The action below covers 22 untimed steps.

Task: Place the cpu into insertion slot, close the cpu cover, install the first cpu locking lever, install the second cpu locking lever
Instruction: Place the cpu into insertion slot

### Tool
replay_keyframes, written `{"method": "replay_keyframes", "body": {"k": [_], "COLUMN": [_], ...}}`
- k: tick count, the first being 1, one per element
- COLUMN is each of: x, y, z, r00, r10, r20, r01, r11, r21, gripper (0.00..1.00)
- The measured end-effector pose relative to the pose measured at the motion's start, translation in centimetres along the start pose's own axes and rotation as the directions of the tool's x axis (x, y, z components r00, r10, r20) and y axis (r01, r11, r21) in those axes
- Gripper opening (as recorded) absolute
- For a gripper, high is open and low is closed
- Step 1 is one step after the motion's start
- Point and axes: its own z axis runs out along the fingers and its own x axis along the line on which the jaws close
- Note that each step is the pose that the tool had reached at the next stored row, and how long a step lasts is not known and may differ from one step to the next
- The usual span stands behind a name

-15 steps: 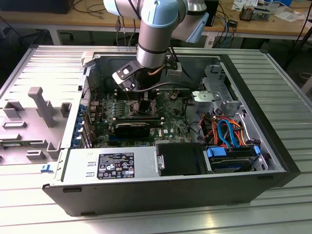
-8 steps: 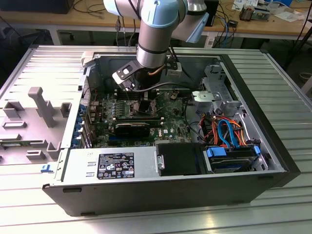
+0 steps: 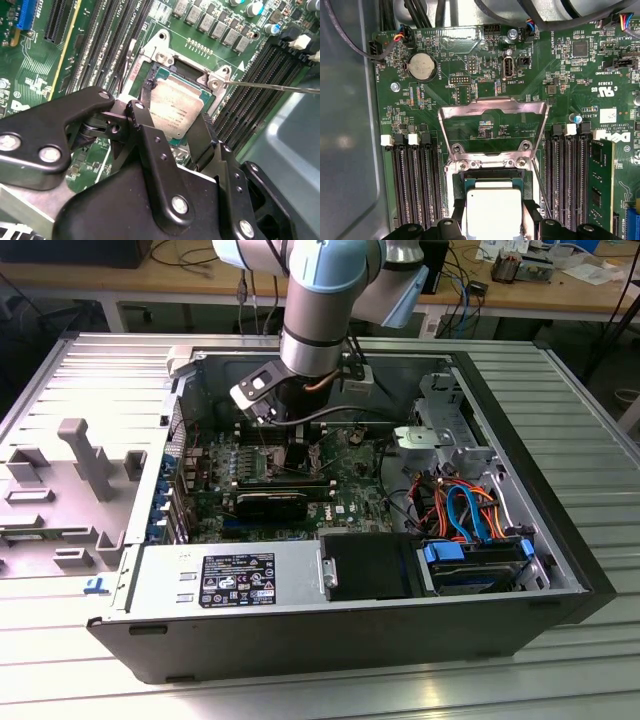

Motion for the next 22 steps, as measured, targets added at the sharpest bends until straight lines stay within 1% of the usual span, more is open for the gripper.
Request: {"method": "replay_keyframes", "body": {"k": [5, 8, 22], "x": [0.00, 0.43, 0.30], "y": [0.13, 0.21, 0.16], "z": [0.15, 0.26, 0.58], "r00": [1.0000, 0.9999, 0.9997], "r10": [0.000, -0.016, -0.025], "r20": [-0.0004, 0.0013, 0.0028], "r01": [0.000, 0.016, 0.025], "r11": [1.0000, 0.9999, 0.9997], "r21": [0.0015, 0.0016, 0.0017], "gripper": [0.53, 0.53, 0.53]}}
